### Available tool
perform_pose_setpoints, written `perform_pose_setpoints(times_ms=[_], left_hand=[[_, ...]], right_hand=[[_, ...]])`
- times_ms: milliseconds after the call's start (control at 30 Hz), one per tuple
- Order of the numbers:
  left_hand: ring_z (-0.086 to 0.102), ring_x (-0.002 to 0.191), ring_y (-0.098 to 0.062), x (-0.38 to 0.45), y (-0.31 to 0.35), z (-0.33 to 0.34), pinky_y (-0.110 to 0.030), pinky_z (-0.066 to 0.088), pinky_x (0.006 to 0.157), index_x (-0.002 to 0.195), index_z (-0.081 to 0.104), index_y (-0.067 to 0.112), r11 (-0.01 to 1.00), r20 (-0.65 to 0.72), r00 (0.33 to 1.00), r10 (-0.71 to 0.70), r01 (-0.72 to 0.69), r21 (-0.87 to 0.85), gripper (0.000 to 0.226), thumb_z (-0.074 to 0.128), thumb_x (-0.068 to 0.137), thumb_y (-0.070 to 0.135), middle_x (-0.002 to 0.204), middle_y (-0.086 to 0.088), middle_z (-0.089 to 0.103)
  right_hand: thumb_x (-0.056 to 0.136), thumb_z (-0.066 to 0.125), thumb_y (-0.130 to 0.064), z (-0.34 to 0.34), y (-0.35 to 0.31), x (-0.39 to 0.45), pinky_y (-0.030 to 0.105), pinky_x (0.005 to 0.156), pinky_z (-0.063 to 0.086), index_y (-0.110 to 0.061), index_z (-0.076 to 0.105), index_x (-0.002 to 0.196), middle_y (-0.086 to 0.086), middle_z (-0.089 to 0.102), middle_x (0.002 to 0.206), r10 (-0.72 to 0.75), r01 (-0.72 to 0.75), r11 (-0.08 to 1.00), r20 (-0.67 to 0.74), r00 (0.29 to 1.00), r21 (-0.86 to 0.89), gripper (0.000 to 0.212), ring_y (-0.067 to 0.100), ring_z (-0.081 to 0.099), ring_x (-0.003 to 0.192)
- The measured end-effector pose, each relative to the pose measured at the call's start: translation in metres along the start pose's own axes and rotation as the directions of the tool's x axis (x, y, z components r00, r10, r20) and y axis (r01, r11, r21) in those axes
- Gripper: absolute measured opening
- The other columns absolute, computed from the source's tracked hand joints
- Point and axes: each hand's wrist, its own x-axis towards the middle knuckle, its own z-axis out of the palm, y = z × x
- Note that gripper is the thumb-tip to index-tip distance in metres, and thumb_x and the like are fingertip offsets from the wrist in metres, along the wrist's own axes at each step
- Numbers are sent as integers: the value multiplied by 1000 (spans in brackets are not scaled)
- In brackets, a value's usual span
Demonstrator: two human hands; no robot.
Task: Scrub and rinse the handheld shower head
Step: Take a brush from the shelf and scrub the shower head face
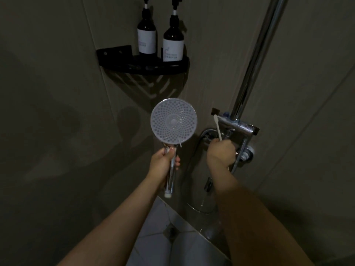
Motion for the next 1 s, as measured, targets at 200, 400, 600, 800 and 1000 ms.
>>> perform_pose_setpoints(times_ms=[200, 400, 600, 800, 1000], left_hand=[[50, 57, -16, -3, 5, -18, -24, 44, 55, 81, 56, 12, 1000, 0, 1000, 9, -9, -20, 20, 43, 96, 16, 67, -9, 53], [50, 58, -17, 1, 7, -31, -27, 43, 57, 81, 56, 12, 998, -22, 1000, 8, -9, -54, 19, 45, 95, 17, 67, -10, 55], [51, 57, -15, 2, 6, -33, -26, 44, 56, 80, 56, 12, 999, -5, 1000, 9, -9, -47, 19, 45, 95, 16, 65, -7, 55], [51, 50, -13, 3, -1, -30, -24, 45, 51, 77, 56, 12, 1000, -10, 1000, -7, 7, -13, 21, 46, 95, 16, 64, -8, 54], [52, 48, -10, 0, 3, -26, -21, 45, 49, 80, 55, 12, 999, -3, 1000, -5, 5, -40, 19, 45, 95, 17, 64, -7, 54]], right_hand=[[90, 52, -27, 6, -7, 2, 41, 89, 50, 1, 59, 113, 20, 64, 116, 228, -243, 934, 88, 970, 261, 37, 36, 61, 108], [91, 50, -20, 3, -2, 2, 40, 86, 49, 6, 61, 110, 24, 65, 113, 82, -87, 987, 44, 996, 134, 34, 38, 61, 107], [89, 51, -22, 5, 6, 2, 40, 82, 52, 4, 57, 108, 21, 67, 106, -140, 142, 966, 25, 990, -215, 33, 36, 65, 100], [93, 46, -16, 3, 11, 8, 38, 76, 54, 5, 51, 109, 20, 67, 103, -314, 315, 851, 74, 946, -419, 27, 34, 67, 94], [93, 50, -23, -5, 29, 11, 40, 79, 50, -3, 45, 122, 17, 65, 108, -340, 373, 866, 152, 928, -334, 36, 35, 63, 101]])
